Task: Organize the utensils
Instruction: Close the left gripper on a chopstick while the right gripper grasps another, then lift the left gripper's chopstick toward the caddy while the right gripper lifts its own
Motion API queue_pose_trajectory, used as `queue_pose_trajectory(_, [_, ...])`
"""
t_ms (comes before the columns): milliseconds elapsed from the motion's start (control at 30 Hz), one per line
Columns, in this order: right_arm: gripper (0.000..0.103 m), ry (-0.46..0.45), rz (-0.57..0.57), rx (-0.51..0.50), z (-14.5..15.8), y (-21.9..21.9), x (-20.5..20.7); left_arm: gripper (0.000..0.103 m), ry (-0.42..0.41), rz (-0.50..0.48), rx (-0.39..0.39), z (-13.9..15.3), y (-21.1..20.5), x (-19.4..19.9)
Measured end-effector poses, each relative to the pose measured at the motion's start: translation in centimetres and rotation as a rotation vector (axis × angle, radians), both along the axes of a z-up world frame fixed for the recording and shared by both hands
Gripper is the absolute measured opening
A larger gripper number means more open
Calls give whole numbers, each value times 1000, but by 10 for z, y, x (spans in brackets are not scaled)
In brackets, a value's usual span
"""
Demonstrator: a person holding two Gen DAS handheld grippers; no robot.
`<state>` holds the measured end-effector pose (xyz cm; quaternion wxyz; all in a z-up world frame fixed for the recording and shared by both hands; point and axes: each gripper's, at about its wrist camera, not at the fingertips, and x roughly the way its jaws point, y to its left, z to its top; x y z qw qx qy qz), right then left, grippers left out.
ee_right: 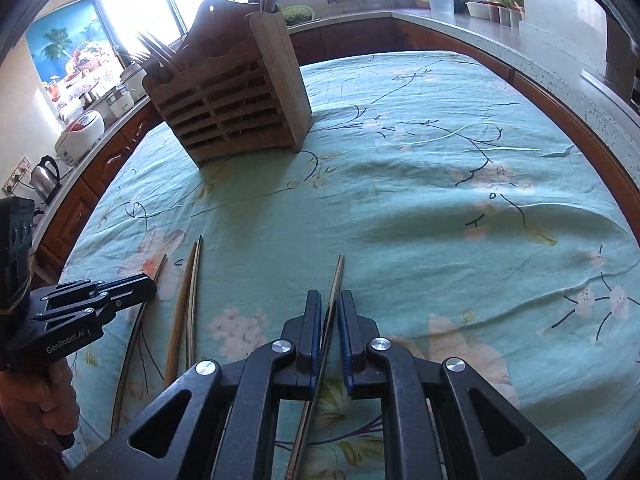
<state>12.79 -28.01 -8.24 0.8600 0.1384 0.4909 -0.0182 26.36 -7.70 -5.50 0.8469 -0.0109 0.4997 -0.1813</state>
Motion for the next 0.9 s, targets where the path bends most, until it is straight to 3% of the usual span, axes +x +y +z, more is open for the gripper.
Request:
queue_pose_trajectory(167, [11, 1, 4, -36, -3, 5, 10, 12, -24, -1, 63, 6, -9, 2])
queue_pose_trajectory(333, [9, 5, 19, -106, -3, 13, 14, 4, -81, -15, 96, 3, -16, -5])
queue_pose_trajectory(533, [4, -41, 13, -31, 13, 11, 3, 2, -87, 5, 16, 16, 3, -15])
queue_pose_trajectory(900, [4, -287, 32, 17, 111, 25, -30, 2, -241, 49, -198, 100, 68, -69])
